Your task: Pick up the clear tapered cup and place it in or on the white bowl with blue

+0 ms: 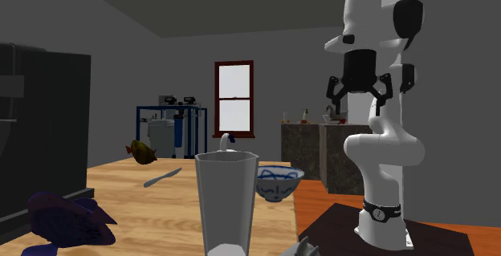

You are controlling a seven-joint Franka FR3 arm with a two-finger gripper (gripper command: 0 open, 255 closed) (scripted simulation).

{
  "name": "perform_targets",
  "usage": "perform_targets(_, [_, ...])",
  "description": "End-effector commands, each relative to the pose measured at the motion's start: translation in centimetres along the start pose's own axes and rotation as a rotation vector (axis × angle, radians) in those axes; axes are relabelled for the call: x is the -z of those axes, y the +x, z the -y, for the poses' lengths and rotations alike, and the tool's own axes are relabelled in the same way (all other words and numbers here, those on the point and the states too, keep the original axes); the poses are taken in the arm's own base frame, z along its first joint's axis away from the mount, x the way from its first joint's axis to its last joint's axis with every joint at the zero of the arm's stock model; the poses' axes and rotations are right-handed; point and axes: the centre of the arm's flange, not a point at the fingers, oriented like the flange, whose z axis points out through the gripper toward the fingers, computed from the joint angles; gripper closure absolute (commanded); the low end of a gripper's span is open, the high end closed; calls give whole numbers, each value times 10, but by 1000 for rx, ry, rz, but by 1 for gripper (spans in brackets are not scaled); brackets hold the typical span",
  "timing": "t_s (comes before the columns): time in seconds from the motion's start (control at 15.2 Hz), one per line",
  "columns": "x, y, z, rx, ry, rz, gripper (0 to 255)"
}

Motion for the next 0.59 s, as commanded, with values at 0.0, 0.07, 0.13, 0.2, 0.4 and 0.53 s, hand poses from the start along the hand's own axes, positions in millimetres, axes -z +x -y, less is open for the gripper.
perform_targets(0.0, [0,0,0,0,0,0,0])
perform_targets(0.07, [-3,12,-4,2,-3,1,0])
perform_targets(0.13, [-6,25,-8,4,-5,2,0])
perform_targets(0.2, [-9,37,-12,6,-8,2,0])
perform_targets(0.4, [-17,74,-23,12,-16,5,0])
perform_targets(0.53, [-23,98,-31,17,-22,6,0])
